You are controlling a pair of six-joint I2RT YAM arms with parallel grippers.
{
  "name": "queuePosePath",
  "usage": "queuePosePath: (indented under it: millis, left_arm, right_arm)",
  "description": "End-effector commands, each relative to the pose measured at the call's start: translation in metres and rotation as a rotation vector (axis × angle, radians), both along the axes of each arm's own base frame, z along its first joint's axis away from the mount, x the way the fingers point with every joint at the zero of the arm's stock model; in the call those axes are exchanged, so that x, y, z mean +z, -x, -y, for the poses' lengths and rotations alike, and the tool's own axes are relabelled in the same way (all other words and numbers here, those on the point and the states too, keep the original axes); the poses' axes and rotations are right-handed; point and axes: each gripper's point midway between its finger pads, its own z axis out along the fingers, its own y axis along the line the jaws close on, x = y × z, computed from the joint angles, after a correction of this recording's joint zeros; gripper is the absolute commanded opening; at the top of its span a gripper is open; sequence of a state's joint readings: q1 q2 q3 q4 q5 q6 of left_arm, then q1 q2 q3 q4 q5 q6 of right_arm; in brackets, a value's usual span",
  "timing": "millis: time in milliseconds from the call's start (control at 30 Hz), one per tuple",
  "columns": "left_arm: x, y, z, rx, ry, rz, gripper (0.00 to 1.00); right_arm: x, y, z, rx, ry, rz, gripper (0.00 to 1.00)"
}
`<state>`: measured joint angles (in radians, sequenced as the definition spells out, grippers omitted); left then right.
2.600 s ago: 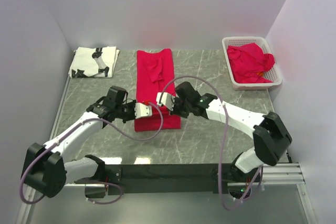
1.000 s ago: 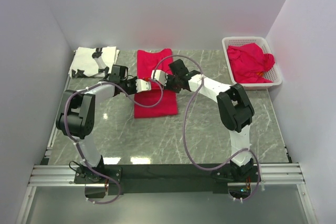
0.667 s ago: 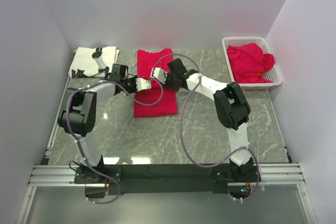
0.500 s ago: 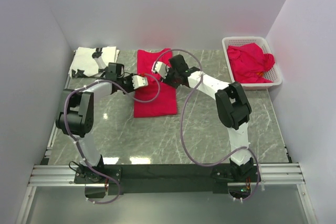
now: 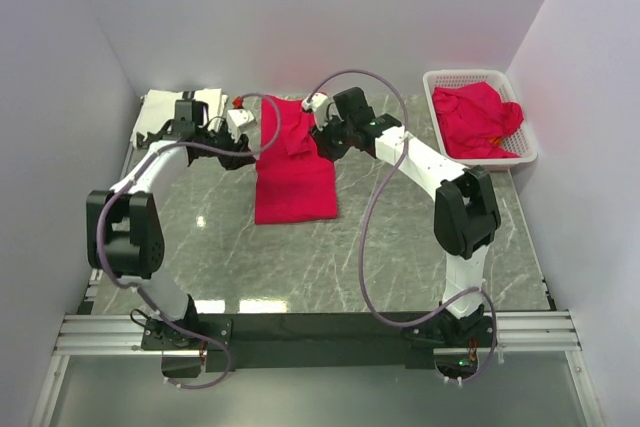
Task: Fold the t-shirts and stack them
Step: Fold the tshirt
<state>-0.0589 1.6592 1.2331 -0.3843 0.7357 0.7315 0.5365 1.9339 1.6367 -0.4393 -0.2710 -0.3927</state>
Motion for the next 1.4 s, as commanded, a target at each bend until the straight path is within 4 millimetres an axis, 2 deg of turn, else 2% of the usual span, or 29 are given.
queuePosePath:
  millis: [0,33,67,100,133,200,233,300,333,400,433,500,533,600,633,700,733,800,833,867,933,1000,1033,1067,1100,1133,1233,1300,1367]
  left_arm:
    - [-0.003,0.036,0.040,0.001,0.305,-0.413,0.36]
    - [-0.004,0.036,0.045,0.000,0.352,-0.471,0.35]
    - [-0.012,0.036,0.051,0.020,0.402,-0.563,0.35]
    - [-0.011,0.037,0.056,0.011,0.453,-0.607,0.35]
    - [-0.014,0.035,0.058,0.025,0.484,-0.639,0.35]
    - [-0.025,0.021,0.062,0.068,0.530,-0.670,0.35]
    - [-0.027,0.015,0.062,0.092,0.547,-0.684,0.36]
    - [-0.043,-0.001,0.061,0.126,0.554,-0.705,0.35]
    - [-0.049,-0.008,0.057,0.147,0.558,-0.714,0.35]
    - [-0.067,-0.025,0.052,0.202,0.569,-0.747,0.34]
    - [-0.073,-0.033,0.045,0.235,0.575,-0.751,0.34]
    - [-0.084,-0.047,0.039,0.268,0.599,-0.778,0.35]
    - [-0.087,-0.052,0.037,0.282,0.604,-0.785,0.35]
    - [-0.091,-0.059,0.039,0.273,0.624,-0.822,0.34]
    - [-0.087,-0.066,0.028,0.286,0.642,-0.820,0.35]
    - [-0.073,-0.061,0.028,0.233,0.657,-0.818,0.36]
    - [-0.067,-0.054,0.029,0.215,0.654,-0.831,0.37]
    - [-0.042,-0.042,0.029,0.139,0.630,-0.760,0.38]
    - [-0.039,-0.028,0.027,0.124,0.617,-0.782,0.39]
    - [-0.023,-0.021,0.027,0.096,0.602,-0.734,0.39]
    - [-0.013,-0.003,0.028,0.075,0.601,-0.737,0.40]
    - [-0.011,0.022,0.030,0.077,0.623,-0.774,0.39]
    - [-0.013,0.032,0.033,0.074,0.632,-0.795,0.39]
    - [-0.021,0.046,0.034,0.088,0.640,-0.833,0.39]
    - [-0.027,0.052,0.036,0.086,0.639,-0.841,0.39]
    - [-0.037,0.066,0.038,0.120,0.656,-0.925,0.39]
    - [-0.058,0.076,0.039,0.158,0.670,-0.981,0.39]
    - [-0.068,0.077,0.038,0.178,0.661,-0.989,0.39]
    - [-0.087,0.076,0.036,0.231,0.634,-1.012,0.38]
  right_arm:
    - [0.009,0.023,-0.016,-0.032,-0.190,-0.230,0.31]
    - [0.002,0.016,-0.016,-0.044,-0.222,-0.281,0.30]
    - [0.002,0.020,-0.022,-0.042,-0.277,-0.353,0.29]
    - [0.000,0.018,-0.025,-0.043,-0.303,-0.387,0.27]
    - [-0.014,0.013,-0.025,-0.053,-0.314,-0.434,0.26]
    - [-0.018,0.001,-0.025,-0.069,-0.360,-0.461,0.24]
    - [-0.034,-0.004,-0.024,-0.082,-0.362,-0.493,0.24]
    - [-0.041,-0.016,-0.026,-0.102,-0.396,-0.526,0.23]
    - [-0.055,-0.024,-0.027,-0.113,-0.400,-0.549,0.23]
    - [-0.066,-0.035,-0.024,-0.149,-0.410,-0.566,0.22]
    - [-0.079,-0.040,-0.022,-0.169,-0.407,-0.580,0.22]
    - [-0.081,-0.057,-0.017,-0.209,-0.426,-0.564,0.23]
    - [-0.091,-0.062,-0.014,-0.233,-0.420,-0.571,0.23]
    - [-0.086,-0.075,-0.007,-0.267,-0.443,-0.567,0.25]
    - [-0.082,-0.080,-0.006,-0.272,-0.451,-0.566,0.27]
    - [-0.070,-0.080,-0.003,-0.262,-0.457,-0.548,0.32]
    - [-0.053,-0.075,-0.001,-0.250,-0.456,-0.525,0.34]
    - [-0.034,-0.064,0.001,-0.215,-0.455,-0.498,0.36]
    - [-0.016,-0.048,0.003,-0.194,-0.460,-0.484,0.36]
    - [-0.009,-0.039,0.003,-0.185,-0.459,-0.482,0.37]
    - [0.003,-0.007,0.002,-0.150,-0.471,-0.513,0.37]
    - [0.005,0.024,-0.010,-0.111,-0.494,-0.580,0.37]
    - [-0.001,0.044,-0.011,-0.107,-0.494,-0.621,0.37]
    - [-0.005,0.061,-0.022,-0.078,-0.488,-0.650,0.37]
    - [-0.009,0.074,-0.027,-0.056,-0.490,-0.681,0.36]
    - [-0.022,0.087,-0.029,-0.055,-0.480,-0.712,0.36]
    - [-0.049,0.111,-0.040,-0.041,-0.455,-0.792,0.35]
    - [-0.069,0.118,-0.042,-0.049,-0.433,-0.836,0.35]
    - [-0.088,0.118,-0.037,-0.073,-0.404,-0.851,0.34]
